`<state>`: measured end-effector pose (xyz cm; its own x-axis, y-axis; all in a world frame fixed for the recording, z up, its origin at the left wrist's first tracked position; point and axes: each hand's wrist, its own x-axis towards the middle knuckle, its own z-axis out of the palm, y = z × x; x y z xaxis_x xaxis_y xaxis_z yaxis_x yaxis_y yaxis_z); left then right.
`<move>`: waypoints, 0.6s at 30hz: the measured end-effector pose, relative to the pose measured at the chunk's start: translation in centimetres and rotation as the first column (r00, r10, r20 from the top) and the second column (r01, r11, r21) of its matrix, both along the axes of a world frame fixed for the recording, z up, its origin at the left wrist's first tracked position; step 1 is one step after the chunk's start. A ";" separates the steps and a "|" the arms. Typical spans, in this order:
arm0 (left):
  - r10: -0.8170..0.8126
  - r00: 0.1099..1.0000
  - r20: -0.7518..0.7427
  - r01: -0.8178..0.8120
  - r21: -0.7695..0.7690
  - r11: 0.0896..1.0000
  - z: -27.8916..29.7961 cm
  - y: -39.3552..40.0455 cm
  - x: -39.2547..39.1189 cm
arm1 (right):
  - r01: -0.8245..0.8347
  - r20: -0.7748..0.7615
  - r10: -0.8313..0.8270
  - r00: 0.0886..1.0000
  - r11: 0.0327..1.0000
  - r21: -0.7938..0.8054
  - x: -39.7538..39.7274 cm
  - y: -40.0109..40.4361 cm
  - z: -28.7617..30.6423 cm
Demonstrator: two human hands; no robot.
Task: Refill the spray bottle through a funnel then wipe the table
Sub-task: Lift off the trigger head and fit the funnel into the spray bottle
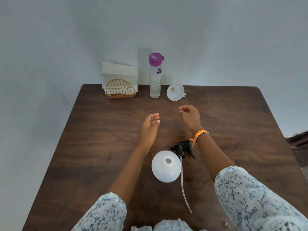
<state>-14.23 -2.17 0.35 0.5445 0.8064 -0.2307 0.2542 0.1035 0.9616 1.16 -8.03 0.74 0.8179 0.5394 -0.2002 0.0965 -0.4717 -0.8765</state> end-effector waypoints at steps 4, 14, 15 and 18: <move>0.003 1.000 -0.013 -0.002 0.043 0.999 -0.1 3.3 3.8 | 0.006 0.088 -0.002 0.996 0.999 -0.043 4.1 3.7 -0.3; 0.013 0.998 -0.062 -0.013 -0.003 1.000 -2.3 6.9 7.8 | -0.152 0.192 0.172 0.966 0.982 -0.111 10.0 9.5 -3.4; 0.012 0.998 -0.065 -0.013 -0.005 1.000 -2.4 6.9 8.0 | -0.141 0.189 0.162 0.969 0.983 -0.119 9.9 9.6 -3.7; 0.007 0.997 -0.071 -0.008 -0.010 1.000 -2.4 6.6 8.3 | -0.083 0.194 0.107 0.975 0.988 -0.131 9.2 9.1 -4.3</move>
<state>-5.96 4.39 -2.04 0.5204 0.8079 -0.2767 0.3210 0.1152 0.9400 10.38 1.03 -3.56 0.7942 0.5983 -0.1064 0.3134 -0.5533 -0.7718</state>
